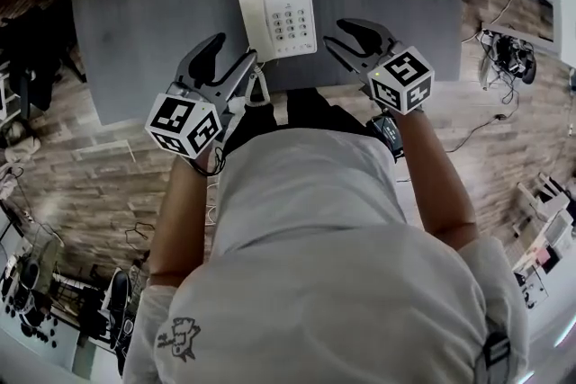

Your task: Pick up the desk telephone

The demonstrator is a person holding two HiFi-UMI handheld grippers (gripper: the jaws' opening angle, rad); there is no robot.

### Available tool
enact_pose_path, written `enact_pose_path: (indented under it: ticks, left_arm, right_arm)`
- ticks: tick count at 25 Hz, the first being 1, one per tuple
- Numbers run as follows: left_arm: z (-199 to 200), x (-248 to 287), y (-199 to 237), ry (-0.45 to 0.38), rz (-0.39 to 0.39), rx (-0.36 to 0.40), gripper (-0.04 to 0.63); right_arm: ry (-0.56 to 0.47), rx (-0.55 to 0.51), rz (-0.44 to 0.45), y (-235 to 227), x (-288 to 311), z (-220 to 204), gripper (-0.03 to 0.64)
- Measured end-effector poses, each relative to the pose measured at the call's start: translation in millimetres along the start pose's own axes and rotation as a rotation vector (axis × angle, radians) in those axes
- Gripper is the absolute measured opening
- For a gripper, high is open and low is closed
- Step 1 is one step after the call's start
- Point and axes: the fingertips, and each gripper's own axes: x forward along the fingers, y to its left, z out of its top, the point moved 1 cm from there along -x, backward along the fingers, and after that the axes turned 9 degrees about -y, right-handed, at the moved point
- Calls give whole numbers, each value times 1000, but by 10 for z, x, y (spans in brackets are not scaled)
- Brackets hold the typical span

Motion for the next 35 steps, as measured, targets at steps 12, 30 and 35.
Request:
enact_pose_path:
  ticks: [12,30,35]
  left_arm:
    - [-829,340,516,161,68,-40,322]
    - [-1290,762,801,212,-78,-201,354]
    - [-1327,829,812,205,-118,-271,372]
  right_arm:
    - [108,100,20,-391,390,-587,178]
    - [162,348,79,-640,832,-1082,160]
    - [159,364,132,-576,867,-1069,119]
